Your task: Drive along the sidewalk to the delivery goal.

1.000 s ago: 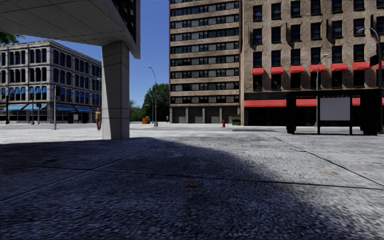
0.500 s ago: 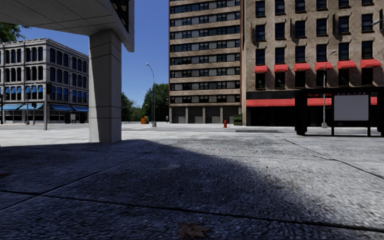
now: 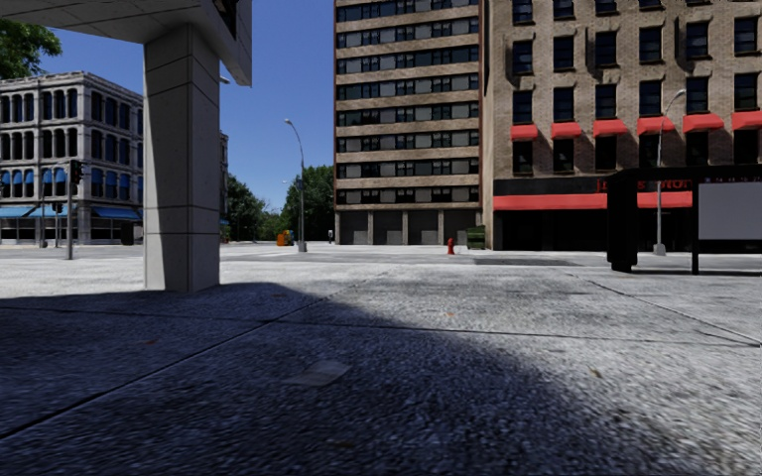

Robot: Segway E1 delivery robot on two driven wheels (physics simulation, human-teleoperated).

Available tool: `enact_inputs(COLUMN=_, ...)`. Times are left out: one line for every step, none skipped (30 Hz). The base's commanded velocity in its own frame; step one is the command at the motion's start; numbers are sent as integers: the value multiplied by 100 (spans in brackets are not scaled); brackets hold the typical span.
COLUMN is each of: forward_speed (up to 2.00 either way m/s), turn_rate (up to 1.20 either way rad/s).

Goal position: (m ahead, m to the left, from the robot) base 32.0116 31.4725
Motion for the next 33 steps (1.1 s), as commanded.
enact_inputs(forward_speed=200, turn_rate=0)
enact_inputs(forward_speed=200, turn_rate=0)
enact_inputs(forward_speed=200, turn_rate=0)
enact_inputs(forward_speed=200, turn_rate=0)
enact_inputs(forward_speed=200, turn_rate=0)
enact_inputs(forward_speed=200, turn_rate=0)
enact_inputs(forward_speed=200, turn_rate=0)
enact_inputs(forward_speed=200, turn_rate=0)
enact_inputs(forward_speed=200, turn_rate=0)
enact_inputs(forward_speed=200, turn_rate=0)
enact_inputs(forward_speed=200, turn_rate=0)
enact_inputs(forward_speed=200, turn_rate=0)
enact_inputs(forward_speed=200, turn_rate=0)
enact_inputs(forward_speed=200, turn_rate=0)
enact_inputs(forward_speed=200, turn_rate=0)
enact_inputs(forward_speed=200, turn_rate=0)
enact_inputs(forward_speed=200, turn_rate=0)
enact_inputs(forward_speed=200, turn_rate=0)
enact_inputs(forward_speed=200, turn_rate=0)
enact_inputs(forward_speed=200, turn_rate=0)
enact_inputs(forward_speed=200, turn_rate=0)
enact_inputs(forward_speed=200, turn_rate=0)
enact_inputs(forward_speed=200, turn_rate=0)
enact_inputs(forward_speed=200, turn_rate=0)
enact_inputs(forward_speed=200, turn_rate=0)
enact_inputs(forward_speed=200, turn_rate=0)
enact_inputs(forward_speed=200, turn_rate=1)
enact_inputs(forward_speed=200, turn_rate=1)
enact_inputs(forward_speed=200, turn_rate=1)
enact_inputs(forward_speed=200, turn_rate=6)
enact_inputs(forward_speed=200, turn_rate=10)
enact_inputs(forward_speed=200, turn_rate=15)
enact_inputs(forward_speed=200, turn_rate=18)
